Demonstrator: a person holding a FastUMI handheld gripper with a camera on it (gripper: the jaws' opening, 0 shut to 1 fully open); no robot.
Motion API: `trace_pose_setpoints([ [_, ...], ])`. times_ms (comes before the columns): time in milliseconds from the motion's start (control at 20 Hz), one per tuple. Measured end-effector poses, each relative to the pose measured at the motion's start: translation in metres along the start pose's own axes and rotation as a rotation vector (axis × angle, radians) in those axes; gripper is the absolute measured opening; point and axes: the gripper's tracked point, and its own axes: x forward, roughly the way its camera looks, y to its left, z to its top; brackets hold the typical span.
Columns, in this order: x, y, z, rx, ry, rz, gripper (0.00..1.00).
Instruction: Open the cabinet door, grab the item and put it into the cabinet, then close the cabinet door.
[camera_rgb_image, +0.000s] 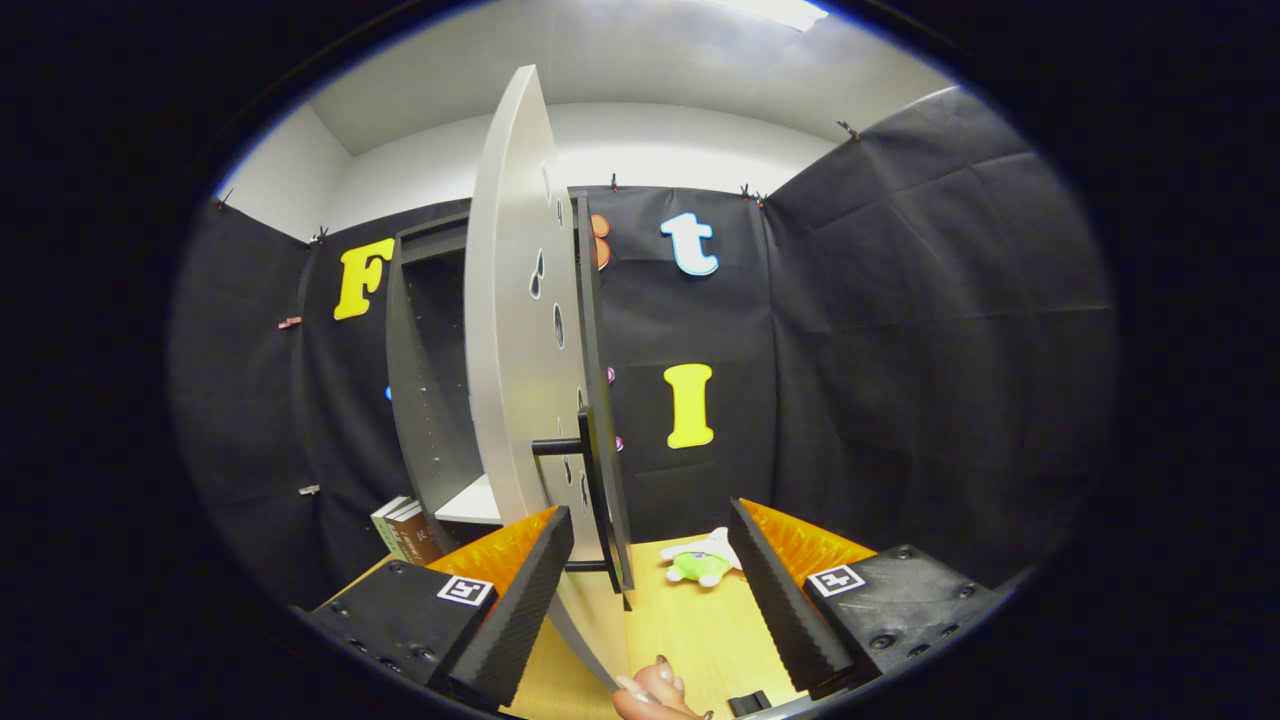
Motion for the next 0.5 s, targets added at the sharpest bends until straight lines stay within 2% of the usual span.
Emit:
trace_pose_setpoints([
  [350,0.016,0.009,-0.012,0.037,0.024,0.059,0.98],
  [500,0.017,0.048,-0.016,0.008,0.027,0.083,0.98],
])
